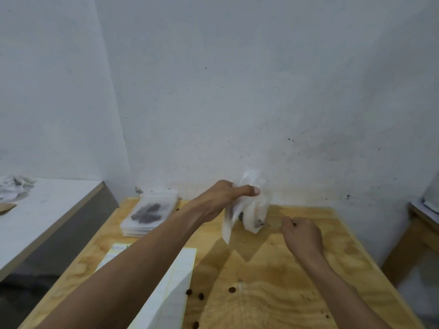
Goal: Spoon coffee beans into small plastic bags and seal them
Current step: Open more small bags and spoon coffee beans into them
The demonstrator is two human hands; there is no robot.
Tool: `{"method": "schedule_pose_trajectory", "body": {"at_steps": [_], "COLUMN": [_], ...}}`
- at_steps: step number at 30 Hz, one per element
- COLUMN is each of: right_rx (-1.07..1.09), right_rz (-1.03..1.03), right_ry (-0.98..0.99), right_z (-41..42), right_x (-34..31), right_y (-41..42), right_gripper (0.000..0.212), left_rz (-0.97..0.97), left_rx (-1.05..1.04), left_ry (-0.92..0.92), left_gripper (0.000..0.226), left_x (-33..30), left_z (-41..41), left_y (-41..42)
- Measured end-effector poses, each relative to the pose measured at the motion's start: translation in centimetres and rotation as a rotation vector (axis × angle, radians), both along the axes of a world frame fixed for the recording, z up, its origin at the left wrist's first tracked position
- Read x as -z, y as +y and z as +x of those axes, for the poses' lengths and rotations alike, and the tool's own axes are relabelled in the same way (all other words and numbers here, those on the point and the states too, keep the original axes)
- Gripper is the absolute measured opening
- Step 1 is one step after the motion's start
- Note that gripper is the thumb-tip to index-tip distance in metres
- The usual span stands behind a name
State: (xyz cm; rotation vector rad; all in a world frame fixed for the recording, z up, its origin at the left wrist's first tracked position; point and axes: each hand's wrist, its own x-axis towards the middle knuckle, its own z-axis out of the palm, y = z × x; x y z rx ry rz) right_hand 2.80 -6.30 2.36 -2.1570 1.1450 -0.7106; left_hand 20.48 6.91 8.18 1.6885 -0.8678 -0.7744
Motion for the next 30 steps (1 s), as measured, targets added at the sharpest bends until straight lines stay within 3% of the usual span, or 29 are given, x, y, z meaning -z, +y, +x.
{"method": "schedule_pose_trajectory", "body": {"at_steps": [6, 11, 19, 26, 30], "right_rx": [0.034, 0.04, 0.052, 0.008, -0.028], "right_rz": [0.156, 0.201, 0.391, 0.327, 0.27], "right_ry": [-0.105, -0.163, -0.313, -0.362, -0.372], "right_z": [0.3, 0.8, 0.1, -0.4, -0.2], "right_x": [1.3, 2.0, 1.2, -3.0, -6.0], "right_y": [0.5, 0.5, 0.4, -0.5, -1.3], "right_gripper": [0.044, 0.044, 0.035, 0.031, 0.031], "left_rz": [0.078, 0.102, 0.195, 0.216, 0.189], "left_rx": [0.055, 0.106, -0.054, -0.047, -0.039], "left_ry": [-0.092, -0.131, -0.232, -0.297, -0.389], "left_gripper": [0.031, 0.053, 0.049, 0.06, 0.042], "left_x": [0.0, 0.5, 2.1, 2.5, 2.6], "left_z": [-0.6, -1.1, 1.0, 2.4, 2.2], "left_y": [0.6, 1.6, 2.0, 3.7, 4.7]}}
